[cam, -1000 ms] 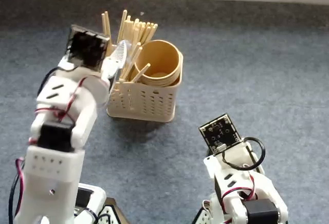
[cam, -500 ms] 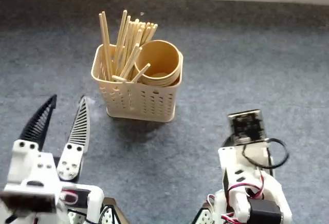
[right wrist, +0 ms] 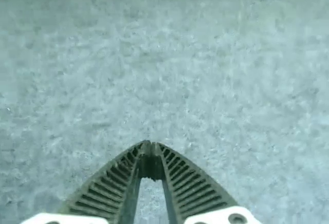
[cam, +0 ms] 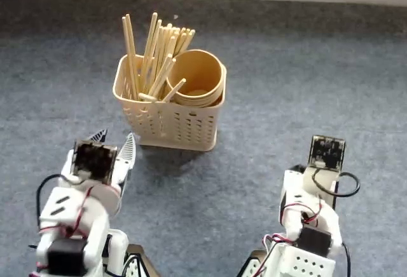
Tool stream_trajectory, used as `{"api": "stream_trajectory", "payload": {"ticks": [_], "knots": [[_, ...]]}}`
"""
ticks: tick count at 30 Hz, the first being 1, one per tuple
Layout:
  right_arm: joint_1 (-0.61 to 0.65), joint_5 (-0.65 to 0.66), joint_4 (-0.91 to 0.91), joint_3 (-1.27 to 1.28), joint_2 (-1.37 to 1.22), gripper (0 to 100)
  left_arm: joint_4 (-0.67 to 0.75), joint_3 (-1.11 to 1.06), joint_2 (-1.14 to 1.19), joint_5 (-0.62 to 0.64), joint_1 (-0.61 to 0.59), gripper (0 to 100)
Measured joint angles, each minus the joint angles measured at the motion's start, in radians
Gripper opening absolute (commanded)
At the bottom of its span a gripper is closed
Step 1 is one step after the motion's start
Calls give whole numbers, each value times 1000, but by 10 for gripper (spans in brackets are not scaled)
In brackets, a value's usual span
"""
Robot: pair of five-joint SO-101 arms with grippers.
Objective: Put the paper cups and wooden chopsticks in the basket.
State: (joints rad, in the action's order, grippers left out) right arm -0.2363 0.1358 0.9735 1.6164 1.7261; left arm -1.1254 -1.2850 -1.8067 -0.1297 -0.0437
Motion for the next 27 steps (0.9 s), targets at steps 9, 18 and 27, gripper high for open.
{"api": "stream_trajectory", "payload": {"ticks": [9,18,27], "knots": [[-52,-3,-21,40,80,5,285,-390,-2,3,-3,178],[-52,-3,-21,40,78,5,110,-393,-2,3,0,178],[-52,-3,-21,40,78,5,-195,-393,-2,3,0,178]]}}
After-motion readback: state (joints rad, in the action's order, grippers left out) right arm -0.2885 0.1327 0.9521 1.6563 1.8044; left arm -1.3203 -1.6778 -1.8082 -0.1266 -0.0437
